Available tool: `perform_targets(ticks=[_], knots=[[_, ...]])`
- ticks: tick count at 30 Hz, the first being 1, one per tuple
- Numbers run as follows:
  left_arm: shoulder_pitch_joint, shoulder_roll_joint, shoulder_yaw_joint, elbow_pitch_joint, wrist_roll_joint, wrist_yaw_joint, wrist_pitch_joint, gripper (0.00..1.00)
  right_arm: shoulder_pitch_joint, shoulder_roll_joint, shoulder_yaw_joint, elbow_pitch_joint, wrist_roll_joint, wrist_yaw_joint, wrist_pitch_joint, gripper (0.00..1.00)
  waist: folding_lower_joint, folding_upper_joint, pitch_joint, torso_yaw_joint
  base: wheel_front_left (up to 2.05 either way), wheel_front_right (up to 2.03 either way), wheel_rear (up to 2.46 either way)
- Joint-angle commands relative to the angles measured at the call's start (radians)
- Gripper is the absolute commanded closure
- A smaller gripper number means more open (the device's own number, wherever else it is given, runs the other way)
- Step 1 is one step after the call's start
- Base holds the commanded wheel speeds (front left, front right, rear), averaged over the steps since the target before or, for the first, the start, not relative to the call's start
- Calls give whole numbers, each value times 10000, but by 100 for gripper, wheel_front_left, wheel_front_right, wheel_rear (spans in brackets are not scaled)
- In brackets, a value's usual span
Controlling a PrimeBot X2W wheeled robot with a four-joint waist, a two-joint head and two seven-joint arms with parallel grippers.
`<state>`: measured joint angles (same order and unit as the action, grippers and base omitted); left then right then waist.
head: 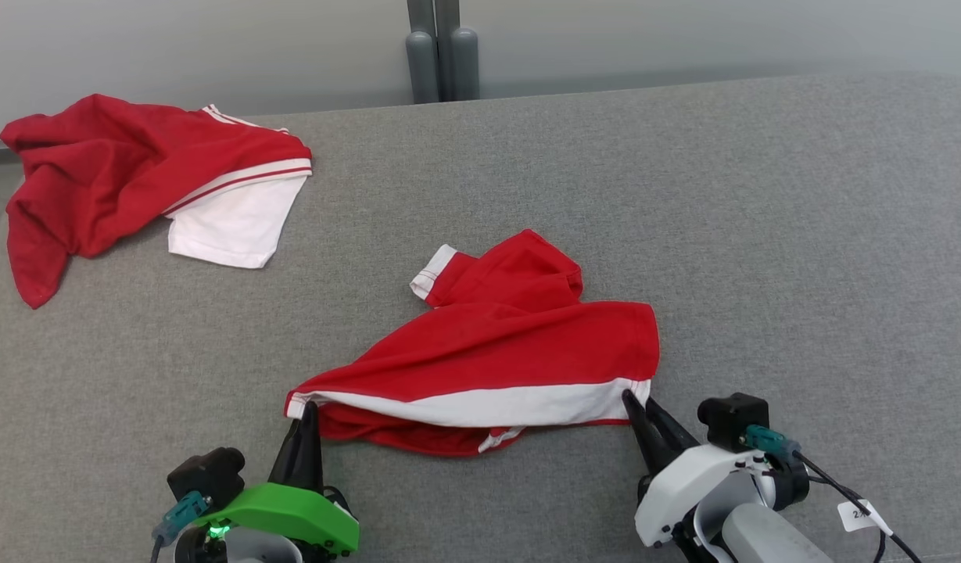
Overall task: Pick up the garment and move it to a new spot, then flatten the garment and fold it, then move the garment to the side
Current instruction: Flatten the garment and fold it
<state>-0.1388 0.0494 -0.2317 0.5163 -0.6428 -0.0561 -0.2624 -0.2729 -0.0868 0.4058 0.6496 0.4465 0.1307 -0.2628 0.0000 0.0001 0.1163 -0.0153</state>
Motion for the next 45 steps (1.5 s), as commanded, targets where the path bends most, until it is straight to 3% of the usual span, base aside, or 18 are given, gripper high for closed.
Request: perform_targets(ticks=[1, 12, 23, 30, 36, 41, 45], knots=[[-188, 25, 46, -44, 35, -77, -34, 100, -148, -45, 48, 31, 131, 1, -30, 100, 0, -1, -3, -3, 0, 0, 0], [-394, 214, 107, -953, 189, -516, -33, 100, -81, -420, -379, -1759, 360, 1, -30, 100, 0, -1, -281, -190, 0, 0, 0], [-570, 1565, -538, -4086, -160, -726, 1060, 100, 313, -1489, -1529, -5117, 315, 1, 21, 100, 0, -1, -1102, -604, 0, 0, 0], [-624, 2505, -725, -6847, -414, -716, 2322, 100, 516, -1983, -2726, -7741, -28, 1, 755, 100, 0, -1, -1407, -909, 0, 0, 0], [-1279, 2923, -722, -8463, -527, -605, 3286, 100, 454, -2003, -3501, -9685, -305, 1, 1593, 100, 0, -1, -1487, -1104, 0, 0, 0], [-1948, 3047, -646, -8909, -692, -476, 3890, 100, 298, -1975, -3675, -10512, -396, 1, 2219, 100, 0, -1, -1386, -1225, 0, 0, 0], [-2434, 3070, -672, -8534, -840, -437, 4271, 100, 155, -1834, -3602, -10416, -512, 1, 2764, 100, 0, -1, -1072, -1270, 0, 0, 0]])
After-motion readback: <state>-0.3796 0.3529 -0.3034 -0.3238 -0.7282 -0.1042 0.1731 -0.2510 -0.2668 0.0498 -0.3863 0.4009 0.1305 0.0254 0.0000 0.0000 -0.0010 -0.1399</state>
